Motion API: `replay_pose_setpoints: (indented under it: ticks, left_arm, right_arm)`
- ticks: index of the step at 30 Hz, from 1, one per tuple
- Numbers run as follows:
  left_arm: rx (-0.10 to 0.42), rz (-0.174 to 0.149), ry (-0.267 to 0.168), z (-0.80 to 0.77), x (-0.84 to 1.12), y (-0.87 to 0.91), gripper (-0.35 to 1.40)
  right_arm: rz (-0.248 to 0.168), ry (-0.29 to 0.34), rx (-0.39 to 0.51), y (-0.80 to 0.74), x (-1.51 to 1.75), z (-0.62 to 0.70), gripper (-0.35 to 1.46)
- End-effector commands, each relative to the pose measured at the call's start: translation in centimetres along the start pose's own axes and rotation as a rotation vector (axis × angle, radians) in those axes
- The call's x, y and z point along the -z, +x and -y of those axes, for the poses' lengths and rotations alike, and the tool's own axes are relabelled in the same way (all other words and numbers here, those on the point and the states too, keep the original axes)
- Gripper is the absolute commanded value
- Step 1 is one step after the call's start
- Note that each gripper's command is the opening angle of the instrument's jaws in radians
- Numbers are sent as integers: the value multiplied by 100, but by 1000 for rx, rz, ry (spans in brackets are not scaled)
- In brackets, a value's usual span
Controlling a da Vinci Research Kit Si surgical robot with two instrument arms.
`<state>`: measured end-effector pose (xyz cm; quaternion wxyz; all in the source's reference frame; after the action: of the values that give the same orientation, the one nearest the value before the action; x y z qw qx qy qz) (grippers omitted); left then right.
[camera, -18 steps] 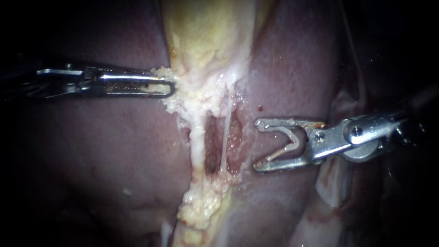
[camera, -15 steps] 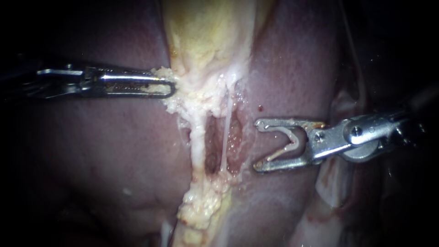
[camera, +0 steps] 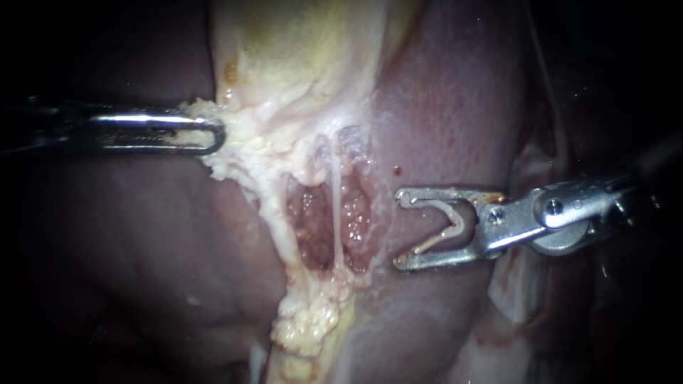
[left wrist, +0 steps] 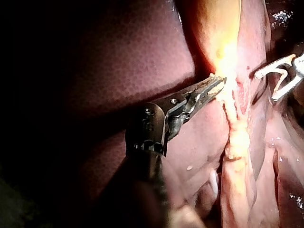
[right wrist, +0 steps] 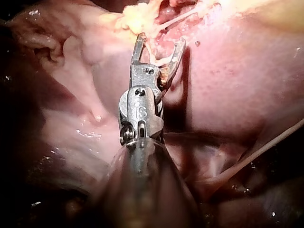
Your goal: Clipping first clip left tube
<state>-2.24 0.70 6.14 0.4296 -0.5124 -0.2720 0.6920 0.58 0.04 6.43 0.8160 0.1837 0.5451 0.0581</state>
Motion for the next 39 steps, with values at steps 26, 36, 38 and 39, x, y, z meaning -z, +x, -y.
replay_pose_setpoints:
  ticks: [26, 36, 38, 39]
  left_arm:
    - [-3, -3, 0, 3, -5, -2, -35]
    - [-4, -3, 0, 5, -5, -3, -35]
    - [-4, -3, -1, 6, -5, -3, -35]
    - [-4, -2, -1, 6, -5, -3, -35]
  right_arm:
    - [-107, 191, -226, -27, -102, 7, 50]
    - [-128, 191, -275, -40, -108, -17, 50]
    - [-127, 190, -280, -43, -109, -19, 50]
    - [-130, 190, -280, -44, -110, -20, 50]
